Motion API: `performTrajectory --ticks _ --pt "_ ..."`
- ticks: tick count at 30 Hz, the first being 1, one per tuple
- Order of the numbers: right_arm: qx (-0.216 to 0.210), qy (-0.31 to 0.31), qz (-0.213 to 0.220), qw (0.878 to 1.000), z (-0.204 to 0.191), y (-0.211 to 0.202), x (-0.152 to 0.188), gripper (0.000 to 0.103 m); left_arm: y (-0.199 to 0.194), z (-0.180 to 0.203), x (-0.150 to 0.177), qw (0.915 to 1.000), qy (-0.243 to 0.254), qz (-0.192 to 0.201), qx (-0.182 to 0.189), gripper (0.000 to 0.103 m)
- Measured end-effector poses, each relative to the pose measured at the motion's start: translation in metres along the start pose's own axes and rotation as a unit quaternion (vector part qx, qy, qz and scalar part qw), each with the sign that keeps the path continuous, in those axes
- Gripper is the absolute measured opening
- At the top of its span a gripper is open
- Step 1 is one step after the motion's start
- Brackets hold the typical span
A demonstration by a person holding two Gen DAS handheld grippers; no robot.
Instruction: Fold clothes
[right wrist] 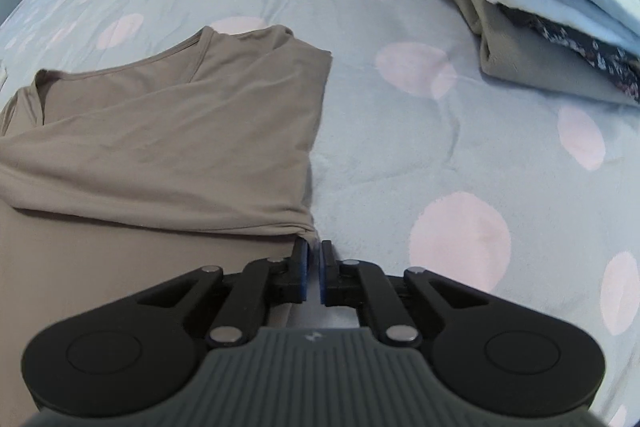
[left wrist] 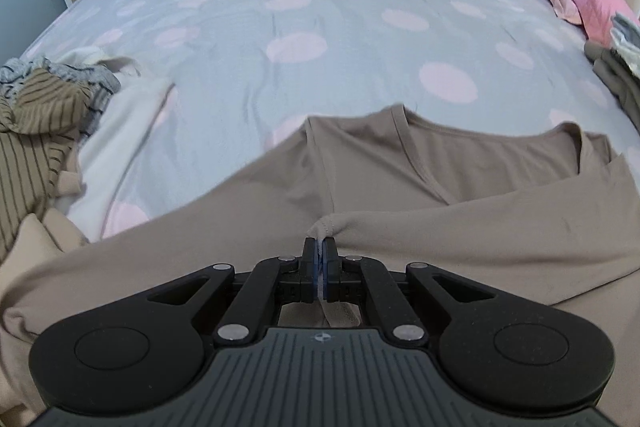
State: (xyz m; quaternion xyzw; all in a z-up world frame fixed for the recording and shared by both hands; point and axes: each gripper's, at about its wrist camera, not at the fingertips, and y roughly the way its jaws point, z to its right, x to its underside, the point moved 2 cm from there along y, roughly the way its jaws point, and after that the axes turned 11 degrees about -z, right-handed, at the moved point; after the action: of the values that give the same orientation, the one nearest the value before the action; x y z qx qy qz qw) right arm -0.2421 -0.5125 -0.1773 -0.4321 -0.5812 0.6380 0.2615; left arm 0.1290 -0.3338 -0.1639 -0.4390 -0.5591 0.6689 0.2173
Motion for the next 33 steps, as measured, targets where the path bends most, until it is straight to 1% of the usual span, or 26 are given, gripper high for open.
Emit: performTrajectory --ticks 1,2,3,4,5,8,10,13,16,17,19,23,28,33 --pt "-0.001 0.0 -0.004 1.0 0.0 -0.002 -0.001 0.011 0.0 -0.001 0.0 1.0 -0.002 0.0 0.002 0.0" --pt "-0.003 0.001 -0.01 1.0 0.0 -0.003 -0.003 0.017 -0.001 -0.001 0.0 1.0 -0.004 0.0 0.005 0.0" --pt "-0.006 0.01 -0.021 1.0 0.001 -0.006 -0.006 0.021 -0.002 -0.001 0.0 0.9999 -0.006 0.0 0.008 0.0" --pt "-0.014 0.018 -0.028 0.999 0.004 -0.011 -0.008 0.023 -0.003 -0.002 -0.001 0.9999 -0.009 0.001 0.012 0.001" --pt "-0.024 0.024 -0.03 0.999 0.007 -0.016 -0.011 0.022 -0.004 -0.002 -0.001 0.9999 -0.009 0.002 0.014 0.001" --pt "-0.047 0.038 -0.015 0.998 0.016 -0.033 -0.021 0.026 -0.003 0.0 -0.002 0.9997 -0.009 0.002 0.02 0.001" --pt "-0.058 0.054 0.004 0.997 0.023 -0.041 -0.028 0.029 -0.001 0.002 -0.003 0.9997 -0.008 0.0 0.021 0.001" --pt "-0.067 0.081 0.028 0.994 0.034 -0.04 -0.043 0.029 0.003 0.002 -0.004 0.9997 -0.011 -0.004 0.02 0.001" --pt "-0.069 0.107 0.038 0.991 0.043 -0.038 -0.059 0.029 0.005 0.001 -0.005 0.9996 -0.015 -0.005 0.022 0.001" --pt "-0.069 0.112 0.039 0.991 0.045 -0.038 -0.064 0.029 0.005 0.001 -0.005 0.9997 -0.014 -0.005 0.022 0.001" --pt "-0.072 0.101 0.041 0.991 0.045 -0.038 -0.072 0.029 0.005 0.001 -0.004 0.9997 -0.01 -0.005 0.022 0.001" --pt "-0.071 0.068 0.031 0.995 0.04 -0.032 -0.083 0.029 0.009 -0.003 -0.003 0.9997 -0.007 -0.011 0.02 0.004" --pt "-0.063 0.07 0.015 0.995 0.043 -0.016 -0.094 0.029 0.013 -0.004 -0.004 0.9995 -0.007 -0.014 0.026 0.004" --pt "-0.072 0.104 0.014 0.992 0.051 -0.004 -0.103 0.029 0.016 -0.006 -0.005 0.9993 -0.01 -0.015 0.032 0.004"
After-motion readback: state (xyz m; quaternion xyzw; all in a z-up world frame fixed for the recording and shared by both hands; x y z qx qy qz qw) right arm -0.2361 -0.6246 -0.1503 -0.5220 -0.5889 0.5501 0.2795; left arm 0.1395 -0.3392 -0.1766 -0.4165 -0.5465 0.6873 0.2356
